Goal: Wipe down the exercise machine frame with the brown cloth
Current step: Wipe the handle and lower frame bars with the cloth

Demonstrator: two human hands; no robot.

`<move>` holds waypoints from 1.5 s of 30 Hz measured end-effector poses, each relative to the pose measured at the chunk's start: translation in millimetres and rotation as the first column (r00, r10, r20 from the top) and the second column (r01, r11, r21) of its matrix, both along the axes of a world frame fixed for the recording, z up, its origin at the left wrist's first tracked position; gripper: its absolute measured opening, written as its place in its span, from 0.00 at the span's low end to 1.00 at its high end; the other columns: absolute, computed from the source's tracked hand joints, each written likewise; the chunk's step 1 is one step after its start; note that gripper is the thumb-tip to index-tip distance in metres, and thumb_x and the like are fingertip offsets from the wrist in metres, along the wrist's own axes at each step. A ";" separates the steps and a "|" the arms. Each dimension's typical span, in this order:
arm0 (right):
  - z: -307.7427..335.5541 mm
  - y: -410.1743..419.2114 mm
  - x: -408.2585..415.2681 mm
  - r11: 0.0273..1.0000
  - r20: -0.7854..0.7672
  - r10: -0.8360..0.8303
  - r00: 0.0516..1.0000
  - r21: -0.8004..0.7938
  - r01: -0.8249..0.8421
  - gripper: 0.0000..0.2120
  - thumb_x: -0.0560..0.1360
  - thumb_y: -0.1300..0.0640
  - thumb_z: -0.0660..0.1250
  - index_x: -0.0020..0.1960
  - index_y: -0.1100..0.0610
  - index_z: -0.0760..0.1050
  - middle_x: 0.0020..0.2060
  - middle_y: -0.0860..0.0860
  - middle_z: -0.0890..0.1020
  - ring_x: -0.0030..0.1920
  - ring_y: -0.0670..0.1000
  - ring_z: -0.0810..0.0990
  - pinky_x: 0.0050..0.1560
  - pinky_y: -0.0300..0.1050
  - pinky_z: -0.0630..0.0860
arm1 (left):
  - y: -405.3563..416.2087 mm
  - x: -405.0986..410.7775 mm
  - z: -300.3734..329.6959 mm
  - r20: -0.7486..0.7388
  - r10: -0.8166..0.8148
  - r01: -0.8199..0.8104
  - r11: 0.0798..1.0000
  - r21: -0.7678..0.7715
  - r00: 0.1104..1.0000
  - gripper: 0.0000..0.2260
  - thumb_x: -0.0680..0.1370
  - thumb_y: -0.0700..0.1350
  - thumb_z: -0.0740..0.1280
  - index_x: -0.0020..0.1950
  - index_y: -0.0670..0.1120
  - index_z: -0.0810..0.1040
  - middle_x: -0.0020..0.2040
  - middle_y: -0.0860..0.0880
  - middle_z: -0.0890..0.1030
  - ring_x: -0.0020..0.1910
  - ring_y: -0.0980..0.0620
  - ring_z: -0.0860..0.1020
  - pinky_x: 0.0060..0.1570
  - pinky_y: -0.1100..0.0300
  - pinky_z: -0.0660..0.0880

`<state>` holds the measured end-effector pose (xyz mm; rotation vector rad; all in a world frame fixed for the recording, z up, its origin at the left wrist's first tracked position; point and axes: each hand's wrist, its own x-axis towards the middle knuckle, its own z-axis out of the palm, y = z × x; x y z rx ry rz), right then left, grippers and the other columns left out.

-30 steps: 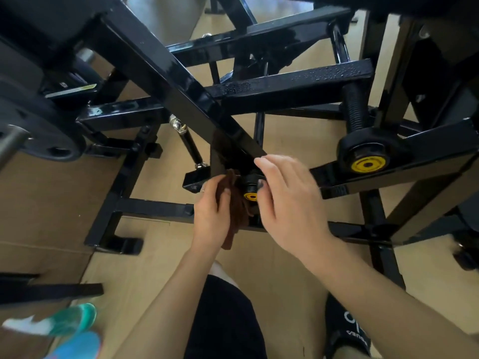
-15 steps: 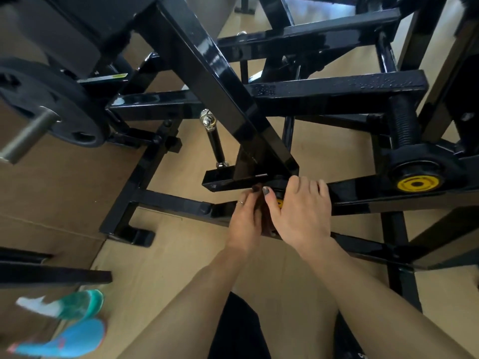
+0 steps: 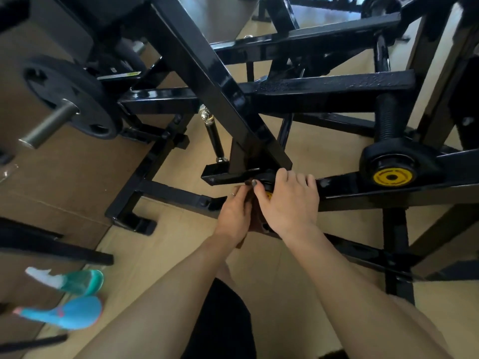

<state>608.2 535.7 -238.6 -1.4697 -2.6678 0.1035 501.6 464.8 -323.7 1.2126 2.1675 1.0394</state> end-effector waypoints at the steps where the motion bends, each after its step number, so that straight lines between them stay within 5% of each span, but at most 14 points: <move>1: -0.7 0.8 1.3 1.000 -0.005 0.006 1.000 0.000 -0.006 0.30 0.82 0.31 0.50 0.55 0.56 0.76 0.48 0.53 0.83 0.53 0.56 0.81 0.66 0.56 0.71 | 0.0 1.7 1.7 -0.009 0.011 -0.012 1.000 -0.013 1.000 0.18 0.85 0.38 0.59 0.75 0.49 0.70 0.68 0.50 0.73 0.63 0.53 0.74 0.60 0.66 0.68; 9: -8.1 -5.4 -4.1 0.998 -0.049 -0.047 0.998 0.033 0.048 0.29 0.81 0.34 0.53 0.52 0.58 0.76 0.44 0.55 0.83 0.50 0.58 0.82 0.66 0.58 0.70 | -5.6 -1.3 9.1 -0.074 -0.010 0.000 0.992 -0.130 0.997 0.18 0.86 0.41 0.60 0.75 0.50 0.70 0.68 0.48 0.73 0.64 0.48 0.74 0.66 0.54 0.72; 17: -17.8 -4.7 -5.6 0.993 -0.106 -0.038 0.994 0.107 0.050 0.29 0.81 0.34 0.52 0.47 0.59 0.75 0.38 0.54 0.81 0.42 0.57 0.80 0.59 0.56 0.72 | -6.1 -4.3 2.0 -0.064 -0.009 0.004 0.997 -0.077 0.998 0.17 0.85 0.42 0.60 0.74 0.53 0.71 0.66 0.51 0.73 0.57 0.55 0.72 0.59 0.65 0.67; 24: -15.2 -3.5 -0.3 0.985 -0.246 -0.057 0.968 0.146 0.095 0.27 0.79 0.33 0.59 0.44 0.57 0.76 0.32 0.50 0.77 0.35 0.52 0.75 0.53 0.52 0.72 | -6.0 -28.1 -13.0 -0.129 -0.103 0.103 0.995 -0.004 0.986 0.17 0.85 0.39 0.59 0.74 0.48 0.73 0.66 0.46 0.74 0.60 0.47 0.76 0.56 0.67 0.68; 27: -15.1 -4.7 -1.1 0.979 -0.288 -0.103 0.952 0.141 0.148 0.26 0.78 0.31 0.60 0.44 0.55 0.77 0.32 0.49 0.77 0.35 0.51 0.69 0.48 0.49 0.71 | -6.8 -48.1 -26.2 -0.156 -0.172 0.172 0.985 -0.008 0.973 0.17 0.86 0.40 0.58 0.75 0.49 0.72 0.67 0.46 0.74 0.60 0.46 0.78 0.59 0.60 0.74; 31: -15.3 -9.6 -2.1 0.972 -0.314 -0.128 0.941 0.148 0.182 0.24 0.77 0.31 0.61 0.44 0.52 0.76 0.32 0.47 0.76 0.39 0.50 0.68 0.42 0.46 0.68 | -7.9 -87.1 -57.2 -0.213 -0.251 0.233 0.967 -0.106 0.944 0.18 0.86 0.42 0.56 0.76 0.52 0.70 0.71 0.48 0.71 0.62 0.49 0.76 0.59 0.69 0.69; 34: -16.3 -13.3 -5.2 0.973 -0.344 -0.140 0.928 0.127 0.194 0.21 0.77 0.32 0.62 0.44 0.50 0.74 0.31 0.43 0.72 0.39 0.49 0.68 0.43 0.45 0.64 | -16.9 -117.8 -78.1 -0.215 -0.222 0.159 0.948 -0.274 0.951 0.18 0.87 0.44 0.55 0.77 0.54 0.68 0.69 0.49 0.72 0.59 0.47 0.79 0.58 0.59 0.77; 38: -15.4 -19.0 -11.1 0.970 -0.348 -0.173 0.921 0.101 0.221 0.20 0.77 0.33 0.63 0.42 0.50 0.71 0.30 0.40 0.68 0.40 0.50 0.70 0.46 0.46 0.68 | -14.2 -135.3 -83.4 -0.233 -0.307 0.217 0.914 -0.342 0.923 0.16 0.86 0.45 0.57 0.74 0.55 0.69 0.63 0.49 0.73 0.44 0.47 0.82 0.42 0.51 0.84; 42: -20.7 -20.7 -14.3 0.966 -0.314 -0.196 0.929 0.103 0.238 0.22 0.78 0.33 0.60 0.49 0.52 0.75 0.37 0.47 0.78 0.46 0.54 0.77 0.63 0.52 0.72 | -8.4 -144.1 -80.2 -0.237 -0.395 0.315 0.896 -0.314 0.887 0.15 0.86 0.44 0.58 0.74 0.49 0.71 0.69 0.46 0.72 0.57 0.44 0.81 0.59 0.50 0.79; 45: -29.9 -28.0 -18.9 0.951 -0.459 -0.185 0.869 0.141 0.276 0.22 0.78 0.38 0.64 0.58 0.57 0.75 0.48 0.53 0.81 0.53 0.57 0.79 0.64 0.56 0.73 | -12.3 -129.8 -73.8 -0.204 -0.399 0.363 0.912 -0.192 0.894 0.15 0.86 0.44 0.58 0.73 0.48 0.71 0.70 0.47 0.71 0.58 0.44 0.80 0.59 0.49 0.78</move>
